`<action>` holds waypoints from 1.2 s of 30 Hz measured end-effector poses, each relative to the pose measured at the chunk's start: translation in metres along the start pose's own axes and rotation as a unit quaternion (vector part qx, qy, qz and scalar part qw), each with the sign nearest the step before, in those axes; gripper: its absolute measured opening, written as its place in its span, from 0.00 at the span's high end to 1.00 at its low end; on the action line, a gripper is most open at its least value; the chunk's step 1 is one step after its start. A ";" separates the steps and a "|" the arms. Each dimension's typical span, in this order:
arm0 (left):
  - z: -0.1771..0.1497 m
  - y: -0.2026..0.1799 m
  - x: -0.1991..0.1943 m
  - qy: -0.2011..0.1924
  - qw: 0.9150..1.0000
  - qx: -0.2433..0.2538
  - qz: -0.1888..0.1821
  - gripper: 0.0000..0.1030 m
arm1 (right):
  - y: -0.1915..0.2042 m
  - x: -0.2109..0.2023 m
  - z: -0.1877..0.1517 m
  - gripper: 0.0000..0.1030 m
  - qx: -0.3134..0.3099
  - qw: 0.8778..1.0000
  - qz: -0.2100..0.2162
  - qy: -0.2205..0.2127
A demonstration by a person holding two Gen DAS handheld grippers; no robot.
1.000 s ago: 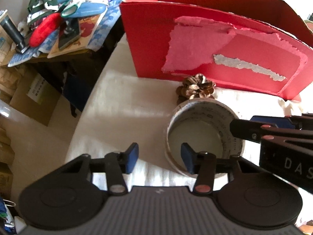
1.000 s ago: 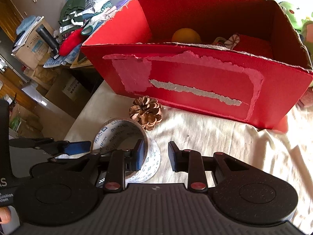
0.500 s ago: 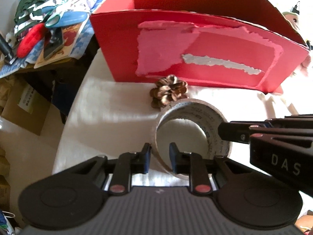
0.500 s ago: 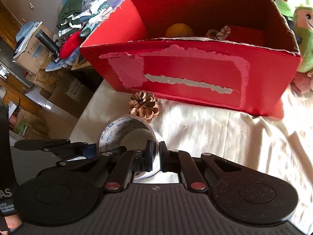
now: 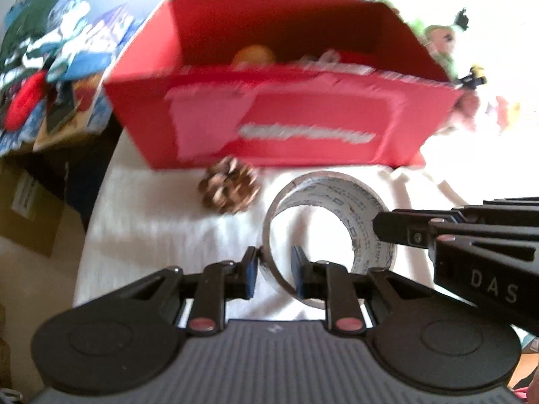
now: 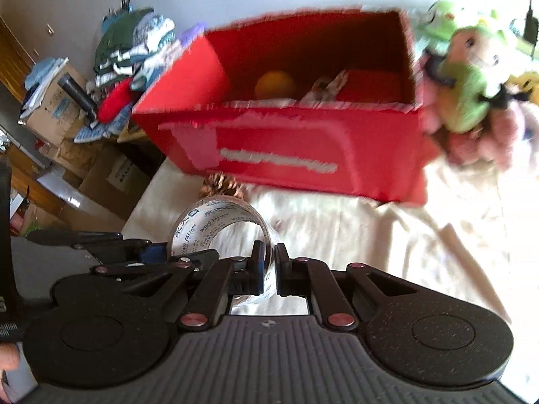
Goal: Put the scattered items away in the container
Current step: 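Lift the tape roll with the right gripper and lower it into the box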
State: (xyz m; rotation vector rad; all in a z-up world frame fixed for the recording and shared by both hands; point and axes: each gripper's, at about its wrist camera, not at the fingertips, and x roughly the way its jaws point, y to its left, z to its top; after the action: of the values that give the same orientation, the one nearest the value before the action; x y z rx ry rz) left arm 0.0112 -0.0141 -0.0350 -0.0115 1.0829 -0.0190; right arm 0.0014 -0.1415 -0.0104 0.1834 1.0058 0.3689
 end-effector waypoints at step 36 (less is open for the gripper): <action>0.166 0.067 0.046 -0.028 0.991 0.098 0.083 0.85 | -0.006 0.091 0.142 0.93 0.051 0.993 0.102 -0.013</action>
State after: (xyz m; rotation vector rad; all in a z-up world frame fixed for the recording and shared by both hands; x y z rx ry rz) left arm 0.1796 0.0521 0.0011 0.2532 1.0194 0.0254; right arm 0.1667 -0.1091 -0.0093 0.3839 0.9826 0.5004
